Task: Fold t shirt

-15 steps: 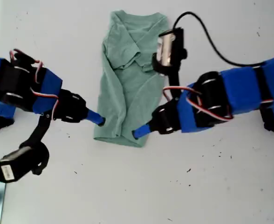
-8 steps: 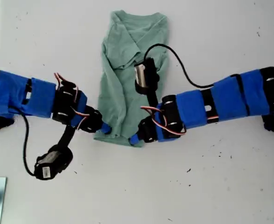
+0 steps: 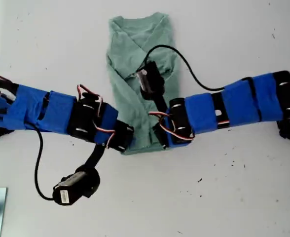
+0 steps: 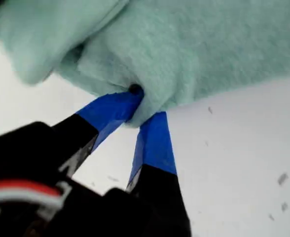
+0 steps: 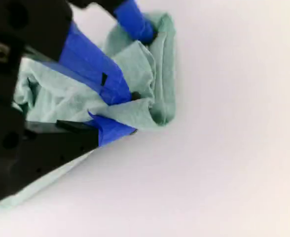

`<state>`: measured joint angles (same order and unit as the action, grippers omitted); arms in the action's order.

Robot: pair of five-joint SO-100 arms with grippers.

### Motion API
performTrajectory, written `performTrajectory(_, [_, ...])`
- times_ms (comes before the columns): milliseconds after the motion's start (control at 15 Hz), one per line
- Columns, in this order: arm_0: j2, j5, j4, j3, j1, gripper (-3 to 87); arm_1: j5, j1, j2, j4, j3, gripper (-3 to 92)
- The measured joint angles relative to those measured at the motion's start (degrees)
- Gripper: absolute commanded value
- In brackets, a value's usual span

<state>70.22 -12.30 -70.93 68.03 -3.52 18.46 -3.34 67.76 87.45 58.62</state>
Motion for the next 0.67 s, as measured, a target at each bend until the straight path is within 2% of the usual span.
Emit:
performTrajectory(200, [0.26,1.05,0.00,-7.56,-6.15,-0.2,-1.85,-7.56,13.18,2.20,0.53,-1.0])
performTrajectory(333, [2.29,1.23,0.00,-7.56,-8.09,-0.2,-1.41,-7.82,21.01,1.76,2.37,-1.0])
performTrajectory(467, [5.36,0.00,-1.85,-7.38,-4.92,-0.2,4.66,-1.23,24.87,1.49,4.13,-1.0])
performTrajectory(667, [13.27,-7.56,-6.86,-7.21,12.83,-0.2,19.16,18.02,25.22,-5.10,4.22,-1.0])
